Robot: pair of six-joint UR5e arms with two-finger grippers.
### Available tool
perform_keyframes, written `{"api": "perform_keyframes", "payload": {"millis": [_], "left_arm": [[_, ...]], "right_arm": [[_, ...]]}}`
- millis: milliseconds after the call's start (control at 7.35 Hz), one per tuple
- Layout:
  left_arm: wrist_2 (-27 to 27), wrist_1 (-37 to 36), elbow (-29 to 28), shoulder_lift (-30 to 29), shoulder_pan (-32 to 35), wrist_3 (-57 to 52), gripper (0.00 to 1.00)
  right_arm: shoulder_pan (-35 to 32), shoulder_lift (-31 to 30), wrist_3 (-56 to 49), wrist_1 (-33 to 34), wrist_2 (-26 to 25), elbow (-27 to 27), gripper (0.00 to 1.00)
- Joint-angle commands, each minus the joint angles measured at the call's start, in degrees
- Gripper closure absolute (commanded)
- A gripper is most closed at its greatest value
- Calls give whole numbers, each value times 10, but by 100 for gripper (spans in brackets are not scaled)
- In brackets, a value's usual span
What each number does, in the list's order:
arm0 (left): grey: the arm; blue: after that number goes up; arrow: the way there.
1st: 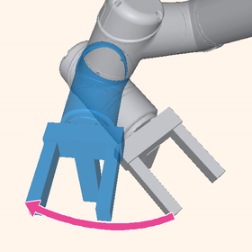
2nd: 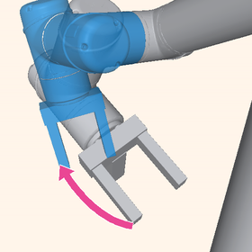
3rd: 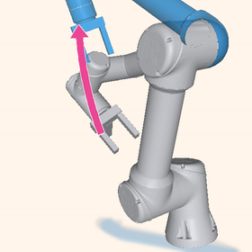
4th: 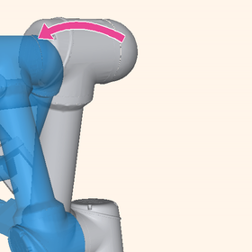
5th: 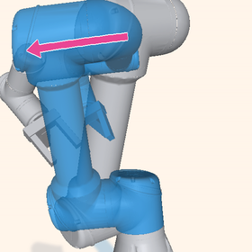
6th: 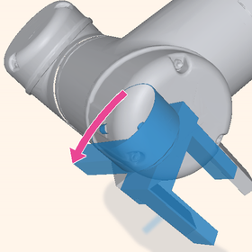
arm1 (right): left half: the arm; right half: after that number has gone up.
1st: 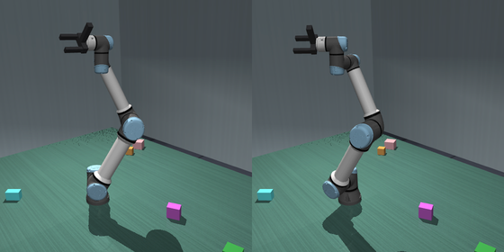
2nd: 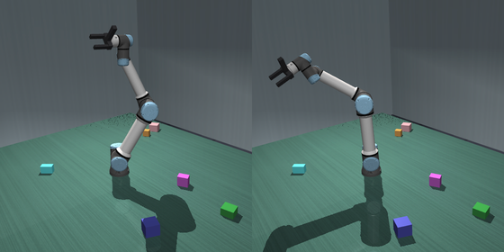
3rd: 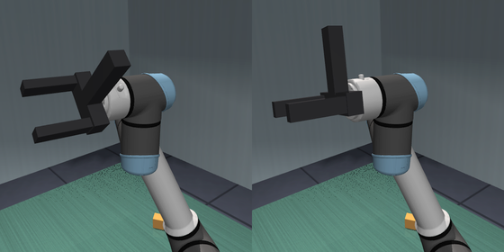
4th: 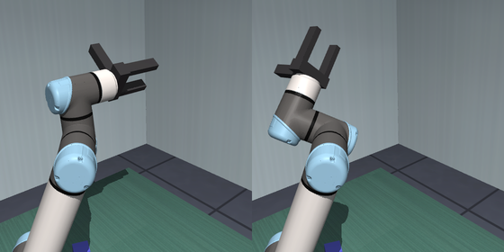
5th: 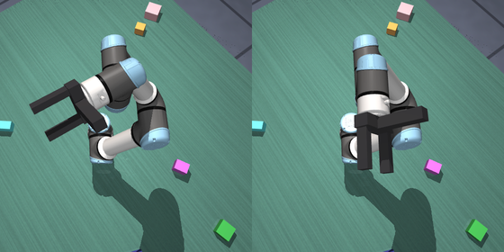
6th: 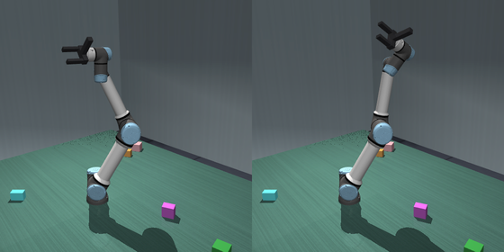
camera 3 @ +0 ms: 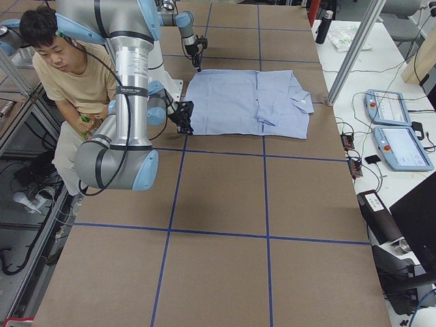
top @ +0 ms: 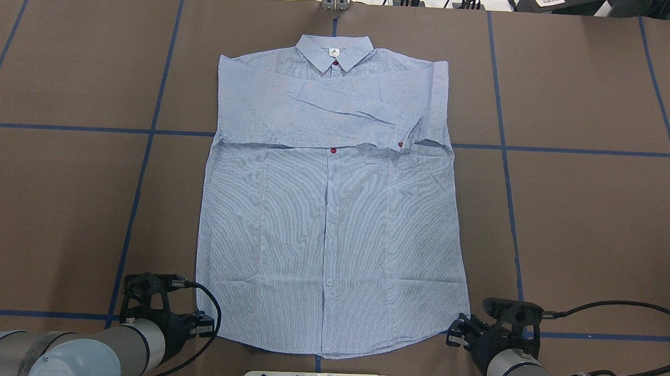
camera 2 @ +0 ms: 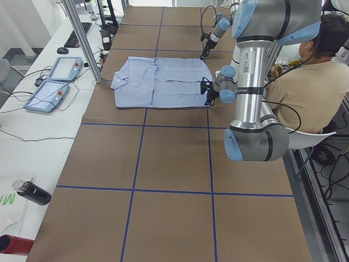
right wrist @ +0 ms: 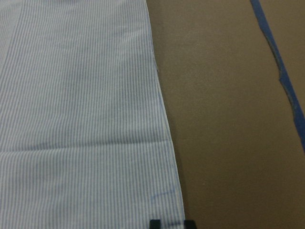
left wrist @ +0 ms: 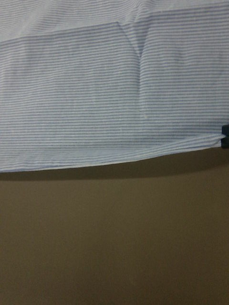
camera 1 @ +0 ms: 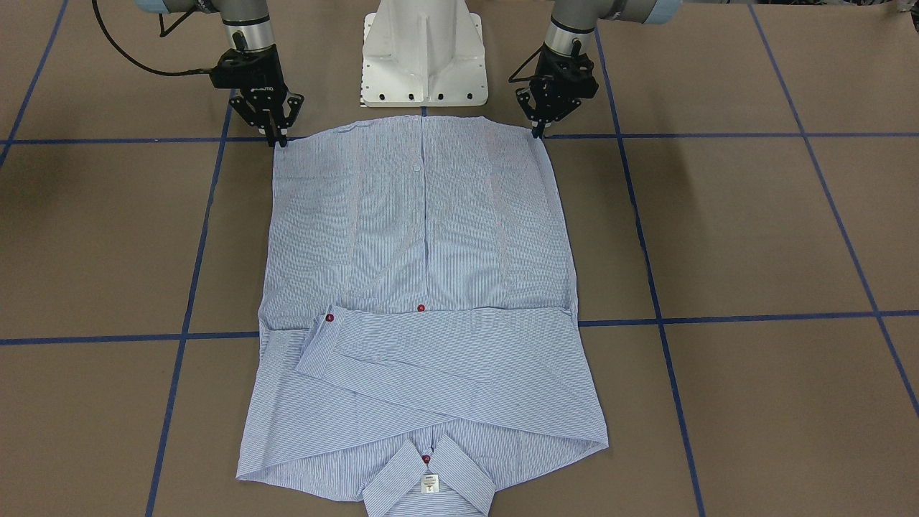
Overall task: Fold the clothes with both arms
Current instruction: 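Grasp the hem corners with both grippers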
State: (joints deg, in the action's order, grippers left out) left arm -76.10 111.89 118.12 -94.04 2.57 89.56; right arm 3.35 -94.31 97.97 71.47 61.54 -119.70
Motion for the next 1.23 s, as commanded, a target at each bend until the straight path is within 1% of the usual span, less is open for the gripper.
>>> {"api": "perform_keyframes", "payload": {"millis": [0, 136, 272, 408, 545, 681, 817, 953, 1089], "left_arm": [[-1, 0, 2, 1, 1, 0, 100], [-1, -1, 3, 0, 1, 0, 100], [-1, -1, 3, 0, 1, -1, 100], [-2, -1, 3, 0, 1, -1, 100], [-2, -1, 3, -1, 1, -1, 100], [-3, -1, 6, -2, 1, -1, 100], [-3, -2, 32, 4, 4, -1, 100], [-8, -26, 87, 10, 8, -8, 100], [-59, -88, 159, 10, 9, -11, 100]], "right_arm": [[-1, 19, -1, 2, -2, 11, 71], [-1, 19, -1, 2, -2, 13, 75], [-4, 19, -1, 2, -1, 11, 84], [-7, 19, -1, 2, -1, 7, 100], [-7, 15, -1, 3, -1, 7, 100], [-10, 12, -1, 4, -1, -7, 100], [-12, 10, -1, 8, 2, -44, 100], [-12, 5, -2, 25, 5, -92, 100], [-14, 9, -2, 117, 31, -184, 100]]}}
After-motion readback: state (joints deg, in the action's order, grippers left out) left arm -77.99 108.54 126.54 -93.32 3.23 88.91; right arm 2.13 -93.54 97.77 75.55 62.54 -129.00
